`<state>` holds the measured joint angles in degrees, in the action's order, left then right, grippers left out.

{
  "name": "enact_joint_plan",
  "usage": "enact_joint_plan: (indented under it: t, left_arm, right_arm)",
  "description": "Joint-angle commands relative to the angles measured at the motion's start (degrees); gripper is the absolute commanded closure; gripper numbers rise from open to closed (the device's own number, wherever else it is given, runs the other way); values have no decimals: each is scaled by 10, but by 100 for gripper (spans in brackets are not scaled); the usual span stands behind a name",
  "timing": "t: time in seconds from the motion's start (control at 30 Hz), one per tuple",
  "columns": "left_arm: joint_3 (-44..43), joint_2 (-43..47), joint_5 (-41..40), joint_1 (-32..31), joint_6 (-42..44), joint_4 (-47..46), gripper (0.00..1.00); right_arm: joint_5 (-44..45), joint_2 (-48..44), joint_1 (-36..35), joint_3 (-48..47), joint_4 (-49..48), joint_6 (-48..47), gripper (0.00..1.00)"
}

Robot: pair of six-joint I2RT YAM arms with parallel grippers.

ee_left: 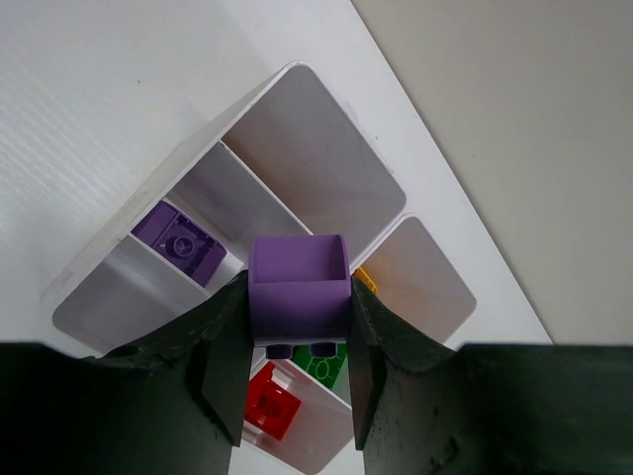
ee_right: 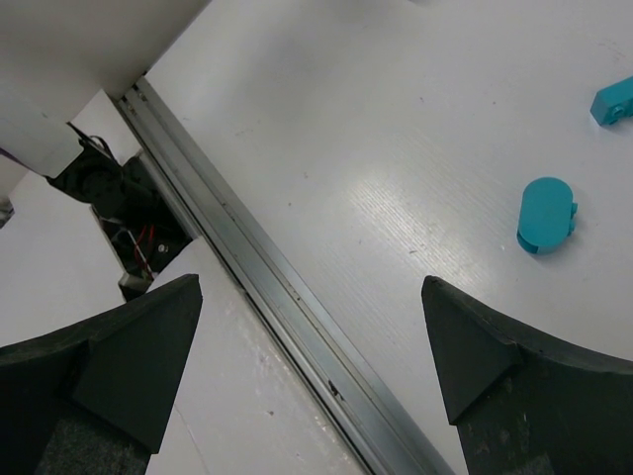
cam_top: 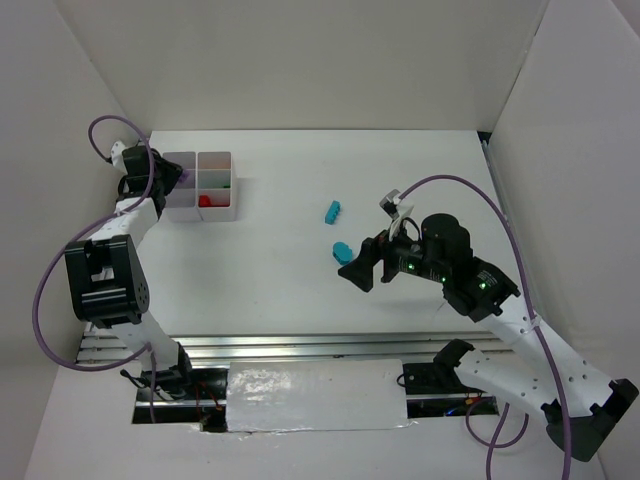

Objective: Sort the legos into containers by color

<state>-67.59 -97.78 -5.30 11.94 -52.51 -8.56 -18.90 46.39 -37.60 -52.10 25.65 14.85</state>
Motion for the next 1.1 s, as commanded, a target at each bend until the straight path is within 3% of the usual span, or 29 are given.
enact_joint_plan:
  t: [0.0, 0.07, 0.4, 0.77, 0.87, 0.9, 1.0, 1.07]
  left_arm:
    - [-14, -2, -1, 4, 7, -21, 53]
    - [-8, 0, -1, 5, 5, -23, 45]
    - [-7, -5, 1, 11, 8, -21, 30]
    - [-33, -1, 22, 23, 25, -2, 24]
    - [-47, 19, 54, 20, 38, 13, 21]
    - [-52, 28, 67, 18, 50, 15, 15]
    - [-92, 75, 62, -27, 99, 79, 0]
    - [-117, 101, 56, -47, 120, 169, 0]
  right_arm:
    - [-9, -1, 3, -18, -29, -8, 0]
    - [-8, -2, 2, -18, -31, -7, 0]
    - [-9, -2, 3, -18, -30, -8, 0]
    - [-11, 6, 3, -19, -29, -4, 0]
    - [8, 9, 3, -19, -29, 7, 0]
    - [23, 10, 3, -15, -34, 14, 0]
    - [80, 49, 6, -14, -19, 39, 0]
    - [104, 112, 8, -36, 4, 46, 0]
